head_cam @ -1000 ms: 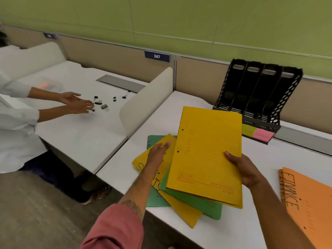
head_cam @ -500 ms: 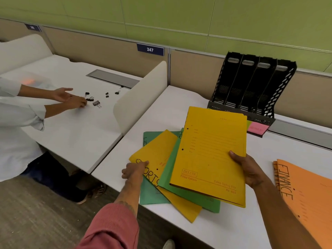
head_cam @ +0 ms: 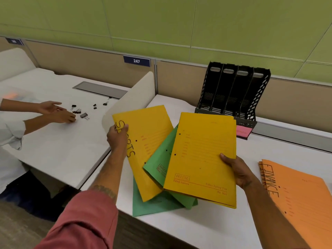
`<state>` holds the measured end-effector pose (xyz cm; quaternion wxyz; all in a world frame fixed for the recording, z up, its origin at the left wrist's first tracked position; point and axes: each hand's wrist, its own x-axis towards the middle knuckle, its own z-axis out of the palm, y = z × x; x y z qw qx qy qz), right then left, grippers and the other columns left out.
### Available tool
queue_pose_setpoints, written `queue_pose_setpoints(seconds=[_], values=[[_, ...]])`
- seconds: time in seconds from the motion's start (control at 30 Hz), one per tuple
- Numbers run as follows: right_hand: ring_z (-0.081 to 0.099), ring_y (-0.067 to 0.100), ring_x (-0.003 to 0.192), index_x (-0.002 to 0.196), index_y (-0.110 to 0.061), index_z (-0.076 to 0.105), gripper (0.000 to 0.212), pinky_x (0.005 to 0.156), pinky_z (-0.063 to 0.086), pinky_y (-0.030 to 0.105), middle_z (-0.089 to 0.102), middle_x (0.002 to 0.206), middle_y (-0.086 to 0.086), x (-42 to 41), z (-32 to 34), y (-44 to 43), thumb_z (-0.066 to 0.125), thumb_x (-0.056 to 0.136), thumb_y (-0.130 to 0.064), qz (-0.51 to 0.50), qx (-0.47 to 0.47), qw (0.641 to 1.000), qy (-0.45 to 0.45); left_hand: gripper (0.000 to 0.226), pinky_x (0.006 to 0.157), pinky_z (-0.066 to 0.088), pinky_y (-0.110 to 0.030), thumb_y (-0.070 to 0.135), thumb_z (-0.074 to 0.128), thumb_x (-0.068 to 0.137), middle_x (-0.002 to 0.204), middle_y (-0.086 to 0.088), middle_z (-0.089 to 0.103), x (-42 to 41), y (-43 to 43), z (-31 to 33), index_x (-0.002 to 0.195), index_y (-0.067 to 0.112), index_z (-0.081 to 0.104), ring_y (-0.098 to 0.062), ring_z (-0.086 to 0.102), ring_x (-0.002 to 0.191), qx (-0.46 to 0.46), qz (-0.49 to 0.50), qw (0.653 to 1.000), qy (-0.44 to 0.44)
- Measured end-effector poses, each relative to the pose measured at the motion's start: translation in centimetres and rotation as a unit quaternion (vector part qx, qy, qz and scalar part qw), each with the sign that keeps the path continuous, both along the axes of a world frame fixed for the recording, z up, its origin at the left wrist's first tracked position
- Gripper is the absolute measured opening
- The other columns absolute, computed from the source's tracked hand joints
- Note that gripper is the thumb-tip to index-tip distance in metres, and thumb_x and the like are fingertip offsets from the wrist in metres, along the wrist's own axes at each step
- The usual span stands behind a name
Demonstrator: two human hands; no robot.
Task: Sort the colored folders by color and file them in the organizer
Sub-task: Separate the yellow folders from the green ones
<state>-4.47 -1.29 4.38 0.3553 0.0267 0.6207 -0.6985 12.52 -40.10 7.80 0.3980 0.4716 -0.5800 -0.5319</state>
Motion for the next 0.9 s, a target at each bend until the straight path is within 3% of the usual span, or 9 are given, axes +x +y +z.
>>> queue_pose_setpoints(seconds=[0.07,0.17,0.3,0.43,0.57,0.73,0.9], values=[[0.062,0.043,0.113,0.137,-0.02,0.05,0.049,0.086,0.052,0.058,0.064,0.129,0.018,-0.1,0.2,0.0,0.063,0.09,-0.025,-0.006,-0.004,1.0,0.0,0.011,0.074,0.053,-0.034,0.03,0.073,0.086,0.079,0.005,0.066,-0.5,-0.9,2.7,0.083,0.023,0.065,-0.017,0.063,0.078,-0.031,-0.006,0.999,0.023],[0.063,0.043,0.111,0.136,-0.019,0.051,0.053,0.084,0.053,0.057,0.065,0.127,0.018,-0.1,0.3,-0.1,0.066,0.086,-0.026,-0.012,-0.005,1.0,0.0,0.018,0.06,0.043,-0.026,0.034,0.072,0.087,0.067,0.008,0.059,-1.1,-2.0,6.6,0.08,0.019,0.065,-0.007,0.052,0.061,-0.088,-0.019,0.996,0.029],[0.064,0.042,0.109,0.133,-0.021,0.052,0.049,0.08,0.054,0.056,0.065,0.126,0.016,-0.1,0.1,0.1,0.066,0.087,-0.027,-0.023,-0.005,1.0,0.002,0.019,0.061,0.043,-0.027,0.034,0.071,0.088,0.069,0.007,0.06,-1.3,-2.8,11.8,0.075,0.025,0.062,-0.008,0.052,0.063,-0.152,-0.046,0.987,0.038],[0.064,0.041,0.11,0.135,-0.02,0.051,0.05,0.084,0.054,0.057,0.066,0.125,0.016,-0.4,-0.5,0.6,0.067,0.088,-0.027,-0.034,-0.001,0.999,0.014,0.012,0.066,0.049,-0.03,0.034,0.071,0.089,0.077,0.007,0.064,-1.7,-3.5,16.2,0.092,0.024,0.066,-0.006,0.056,0.066,-0.194,-0.091,0.976,0.043],[0.064,0.041,0.11,0.139,-0.019,0.05,0.056,0.09,0.052,0.061,0.065,0.127,0.016,-0.4,-0.5,1.0,0.068,0.087,-0.028,-0.046,-0.003,0.999,0.029,0.023,0.086,0.057,-0.036,0.028,0.072,0.09,0.104,0.002,0.073,-3.2,-2.9,19.0,0.111,0.024,0.065,-0.016,0.07,0.097,-0.152,-0.173,0.971,0.067],[0.066,0.039,0.109,0.14,-0.017,0.05,0.055,0.087,0.055,0.057,0.066,0.127,0.016,0.4,0.0,0.9,0.066,0.089,-0.028,-0.044,-0.012,0.998,0.051,0.019,0.082,0.06,-0.039,0.023,0.07,0.091,0.104,0.0,0.075,-6.4,0.4,18.4,0.11,0.025,0.068,-0.017,0.073,0.094,-0.051,-0.277,0.956,0.085],[0.069,0.036,0.108,0.136,-0.019,0.054,0.048,0.087,0.057,0.057,0.071,0.122,0.013,1.7,1.0,0.5,0.06,0.093,-0.038,-0.014,-0.044,0.998,0.041,0.029,0.071,0.061,-0.036,0.02,0.071,0.09,0.094,-0.003,0.076,-9.6,4.7,13.9,0.118,0.017,0.067,-0.019,0.074,0.082,0.048,-0.309,0.948,0.059]])
